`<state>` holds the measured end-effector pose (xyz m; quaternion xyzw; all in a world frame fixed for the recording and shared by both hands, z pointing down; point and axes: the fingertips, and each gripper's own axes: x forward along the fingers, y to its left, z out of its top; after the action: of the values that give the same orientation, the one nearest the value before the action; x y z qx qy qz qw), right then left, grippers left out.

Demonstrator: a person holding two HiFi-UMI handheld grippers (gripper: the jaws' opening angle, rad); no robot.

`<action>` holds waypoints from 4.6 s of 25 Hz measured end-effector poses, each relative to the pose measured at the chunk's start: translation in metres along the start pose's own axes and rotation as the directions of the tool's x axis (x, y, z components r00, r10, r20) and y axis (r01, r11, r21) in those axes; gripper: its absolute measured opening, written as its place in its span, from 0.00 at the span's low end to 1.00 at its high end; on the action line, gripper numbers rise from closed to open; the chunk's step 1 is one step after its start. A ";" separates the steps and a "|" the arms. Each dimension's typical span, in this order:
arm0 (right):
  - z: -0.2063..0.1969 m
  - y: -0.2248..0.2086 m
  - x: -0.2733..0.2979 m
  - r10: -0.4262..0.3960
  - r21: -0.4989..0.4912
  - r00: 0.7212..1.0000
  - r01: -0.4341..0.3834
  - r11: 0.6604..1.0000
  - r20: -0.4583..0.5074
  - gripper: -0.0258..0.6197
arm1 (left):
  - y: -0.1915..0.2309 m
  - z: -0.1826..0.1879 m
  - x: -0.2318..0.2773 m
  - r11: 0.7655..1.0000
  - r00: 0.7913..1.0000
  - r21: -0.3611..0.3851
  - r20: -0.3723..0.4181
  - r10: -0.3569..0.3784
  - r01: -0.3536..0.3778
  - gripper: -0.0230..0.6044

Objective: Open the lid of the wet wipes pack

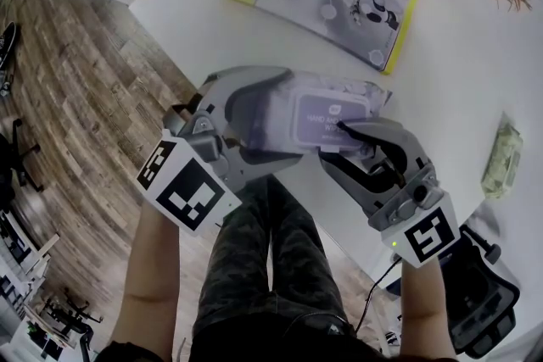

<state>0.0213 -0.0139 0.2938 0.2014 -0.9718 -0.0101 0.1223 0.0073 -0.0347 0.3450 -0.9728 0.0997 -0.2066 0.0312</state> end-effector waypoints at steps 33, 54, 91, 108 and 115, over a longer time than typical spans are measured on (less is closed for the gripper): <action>0.009 -0.003 -0.001 -0.012 0.019 1.000 0.012 1.000 0.006 0.27 | -0.007 0.027 -0.038 0.995 0.981 -0.084 0.182 0.065 -0.050 0.49; 0.018 -0.007 -0.007 -0.064 0.052 0.997 0.062 0.997 0.045 0.26 | 0.000 0.040 -0.042 0.971 0.946 -0.225 0.291 0.144 -0.079 0.06; -0.005 -0.020 -0.041 -0.236 0.010 0.972 0.236 0.972 -0.021 0.07 | 0.014 0.040 -0.040 0.957 0.928 -0.271 0.317 0.195 -0.108 0.06; -0.003 -0.030 -0.040 -0.245 0.016 0.970 0.245 0.969 -0.007 0.07 | 0.021 0.038 -0.037 0.957 0.931 -0.258 0.299 0.207 -0.130 0.06; -0.002 -0.034 -0.039 -0.253 0.029 0.967 0.253 0.967 0.002 0.07 | 0.025 0.037 -0.039 0.953 0.926 -0.270 0.305 0.222 -0.139 0.06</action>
<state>0.0697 -0.0293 0.2843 0.3254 -0.9386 -0.0122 0.1142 -0.0168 -0.0508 0.2930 -0.9766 0.2073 -0.0221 -0.0529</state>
